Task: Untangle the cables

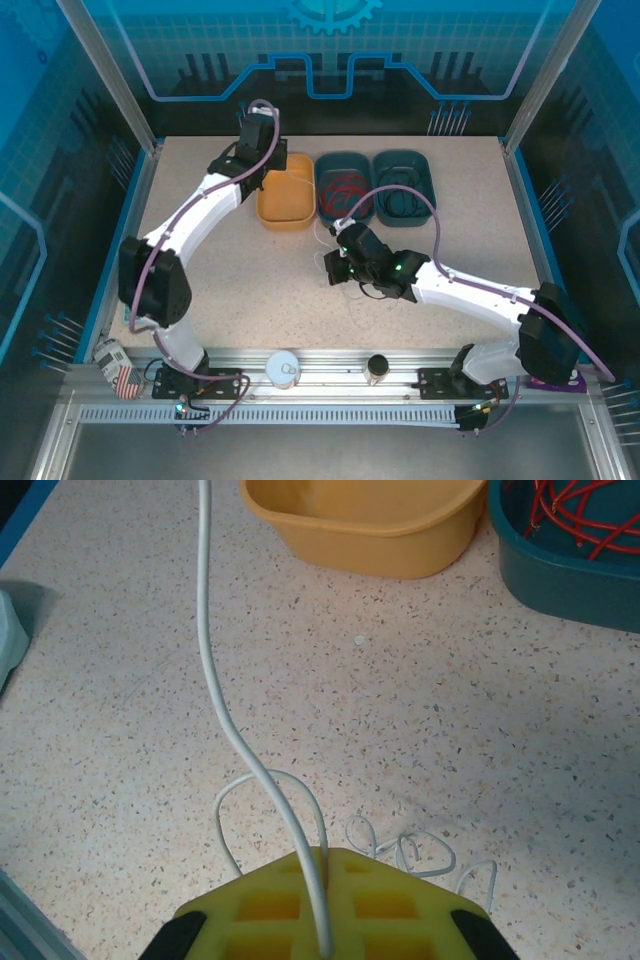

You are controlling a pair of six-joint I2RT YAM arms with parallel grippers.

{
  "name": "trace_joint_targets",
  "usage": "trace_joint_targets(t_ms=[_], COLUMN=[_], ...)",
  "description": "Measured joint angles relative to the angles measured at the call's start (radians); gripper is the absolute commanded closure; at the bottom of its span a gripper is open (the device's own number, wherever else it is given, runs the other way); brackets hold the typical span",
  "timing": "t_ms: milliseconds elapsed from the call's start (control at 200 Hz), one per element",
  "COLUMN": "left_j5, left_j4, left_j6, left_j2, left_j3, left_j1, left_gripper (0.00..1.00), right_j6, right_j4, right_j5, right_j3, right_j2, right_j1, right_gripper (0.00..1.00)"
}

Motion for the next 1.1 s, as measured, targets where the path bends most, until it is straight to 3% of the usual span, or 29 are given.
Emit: trace_joint_targets(t_ms=[365,1101], left_j5=[-0.001,-0.144], left_j4=[-0.023,-0.035], left_j6=[0.012,0.065], left_j2=[0.215,0.246], left_j3=[0.082,-0.034], left_j1=[0.007,0.034], left_gripper=[1.0,1.0], right_j6=[0.003,0.003], right_j4=[-0.015,-0.042], right_j5=[0.011,0.045], right_j3=[0.001,0.007], right_j2=[-0.056,-0.085], right_j1=[0.0,0.0], right_gripper=[1.0,1.0])
